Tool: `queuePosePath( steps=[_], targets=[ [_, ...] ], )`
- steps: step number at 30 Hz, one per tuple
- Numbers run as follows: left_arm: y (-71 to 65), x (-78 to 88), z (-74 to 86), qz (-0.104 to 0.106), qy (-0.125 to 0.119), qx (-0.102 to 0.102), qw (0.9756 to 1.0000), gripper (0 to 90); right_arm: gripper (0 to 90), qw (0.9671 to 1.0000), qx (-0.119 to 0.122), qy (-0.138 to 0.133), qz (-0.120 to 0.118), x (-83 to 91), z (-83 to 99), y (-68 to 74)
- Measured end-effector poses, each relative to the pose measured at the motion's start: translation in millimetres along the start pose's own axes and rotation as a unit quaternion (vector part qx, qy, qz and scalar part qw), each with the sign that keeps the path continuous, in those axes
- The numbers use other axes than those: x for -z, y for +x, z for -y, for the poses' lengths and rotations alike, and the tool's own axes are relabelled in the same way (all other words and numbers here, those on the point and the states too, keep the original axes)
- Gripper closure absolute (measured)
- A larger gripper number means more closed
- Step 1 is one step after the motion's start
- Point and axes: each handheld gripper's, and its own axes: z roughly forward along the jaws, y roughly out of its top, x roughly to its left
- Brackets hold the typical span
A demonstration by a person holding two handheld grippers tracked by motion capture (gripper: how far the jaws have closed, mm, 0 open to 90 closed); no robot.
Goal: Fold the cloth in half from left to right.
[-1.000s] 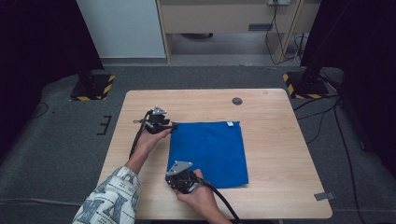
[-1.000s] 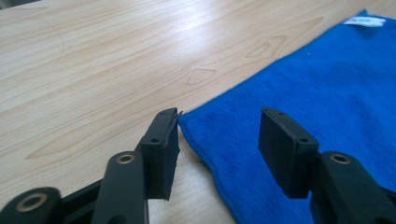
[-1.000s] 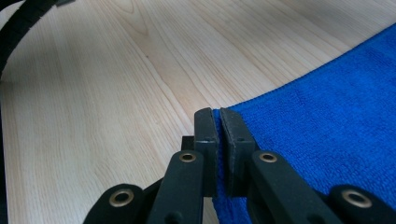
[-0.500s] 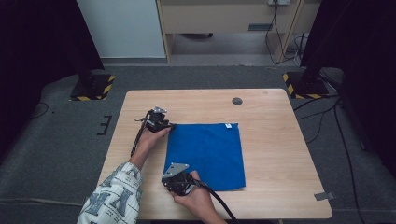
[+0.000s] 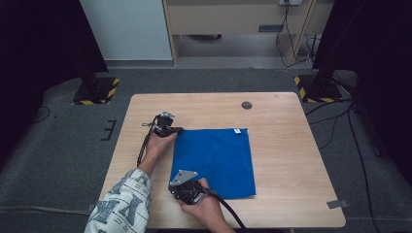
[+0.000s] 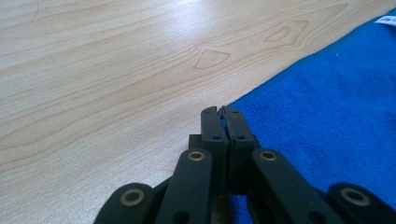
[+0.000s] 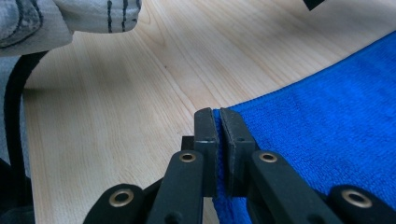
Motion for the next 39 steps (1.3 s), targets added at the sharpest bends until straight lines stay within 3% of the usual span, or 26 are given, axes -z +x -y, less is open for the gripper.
queuePosePath(
  steps=[7, 13, 23, 30, 39],
  targets=[
    [-4.8, 12.2, -6.9, -0.002, -0.009, -0.002, 1.0000, 88.8, 86.4, 0.9998, 0.004, -0.009, 0.015, 6.5, -3.1, 5.1],
    [-1.4, 22.6, -9.2, -0.008, -0.012, 0.011, 0.9998, 88.8, 86.6, 0.9994, 0.005, -0.017, 0.029, 10.9, -7.9, 13.0],
    [-0.3, 31.9, -11.0, -0.010, -0.013, 0.009, 0.9998, 89.0, 86.9, 0.9988, 0.011, -0.026, 0.040, 11.8, -17.6, 21.3],
    [-3.8, 37.2, -13.3, -0.011, -0.019, -0.001, 0.9998, 89.0, 87.0, 0.9986, 0.016, -0.033, 0.038, 14.8, -21.2, 22.8],
    [8.7, 49.7, -12.8, -0.018, -0.017, 0.007, 0.9997, 89.0, 87.0, 0.9984, 0.018, -0.041, 0.034, 11.2, -29.8, 31.2]
  ],
)
